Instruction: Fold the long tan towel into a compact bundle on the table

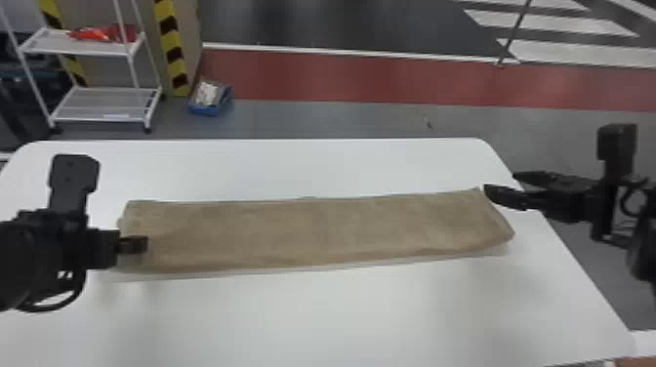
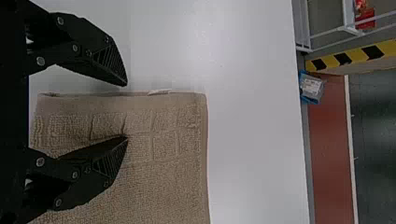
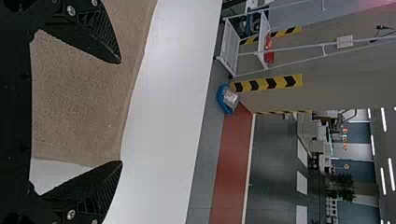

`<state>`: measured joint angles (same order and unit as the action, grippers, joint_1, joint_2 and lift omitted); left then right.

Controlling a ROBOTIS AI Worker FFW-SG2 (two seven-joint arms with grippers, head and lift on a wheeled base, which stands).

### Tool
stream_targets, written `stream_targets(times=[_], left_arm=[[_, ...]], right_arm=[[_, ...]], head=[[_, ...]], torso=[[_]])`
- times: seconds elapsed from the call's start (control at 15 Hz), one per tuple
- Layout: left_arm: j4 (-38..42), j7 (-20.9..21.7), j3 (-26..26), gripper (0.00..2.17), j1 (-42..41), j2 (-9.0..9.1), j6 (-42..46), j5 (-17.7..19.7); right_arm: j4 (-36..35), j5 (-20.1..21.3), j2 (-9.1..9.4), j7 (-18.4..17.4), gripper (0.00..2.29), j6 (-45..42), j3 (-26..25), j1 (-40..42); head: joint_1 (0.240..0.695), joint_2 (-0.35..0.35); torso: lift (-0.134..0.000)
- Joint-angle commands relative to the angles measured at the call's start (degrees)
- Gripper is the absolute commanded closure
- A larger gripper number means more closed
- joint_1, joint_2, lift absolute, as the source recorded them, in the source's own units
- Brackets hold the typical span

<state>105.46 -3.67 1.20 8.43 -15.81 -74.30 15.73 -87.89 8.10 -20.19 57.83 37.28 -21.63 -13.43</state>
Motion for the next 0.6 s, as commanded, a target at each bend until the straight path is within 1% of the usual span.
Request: stream_targets(times=[0.0,0.13,0.2,0.27,0.33,0.47,0.53], left_arm=[[0.4,-0.1,-0.1,1.31,-0.2,0.08,-0.4,0.1],[0.9,-0.5,-0.1,1.69,-0.2,0.08,-0.4,0.3],[1.1,-0.6,0.0,1.71,-0.3,0.08,-0.4,0.4],[1.6,-0.6,0.1,1.71,-0.3,0.08,-0.4,0.6],[2.6,-0.5,0.7,1.71,-0.4,0.08,-0.4,1.9],[4.0,-0.8,2.6,1.72,-0.2,-0.01,-0.5,7.5],[4.8,-0.9,3.4,1.72,0.6,0.08,-2.3,10.7]], right_arm=[[-2.2,-0.3,0.94,-0.1,0.13,1.2,1.1,0.7],[-2.2,-0.3,1.29,-0.1,0.13,1.2,1.8,0.8],[-2.2,-0.3,1.55,-0.1,0.13,1.2,2.4,1.1],[-3.1,-0.3,2.43,-0.2,0.13,1.2,3.0,1.5],[-4.1,0.2,3.40,-0.2,0.13,1.2,3.8,1.8],[-4.7,0.8,5.07,-0.9,0.20,1.2,6.3,2.2],[-4.7,0.8,5.77,-1.7,0.22,0.8,7.8,2.2]], head=[[0.695,-0.101],[0.695,-0.086],[0.695,-0.082],[0.695,-0.078],[0.695,-0.068],[0.695,-0.052],[0.695,-0.045]], torso=[[-0.125],[-0.125],[-0.125],[-0.125],[-0.125],[-0.125],[-0.125]])
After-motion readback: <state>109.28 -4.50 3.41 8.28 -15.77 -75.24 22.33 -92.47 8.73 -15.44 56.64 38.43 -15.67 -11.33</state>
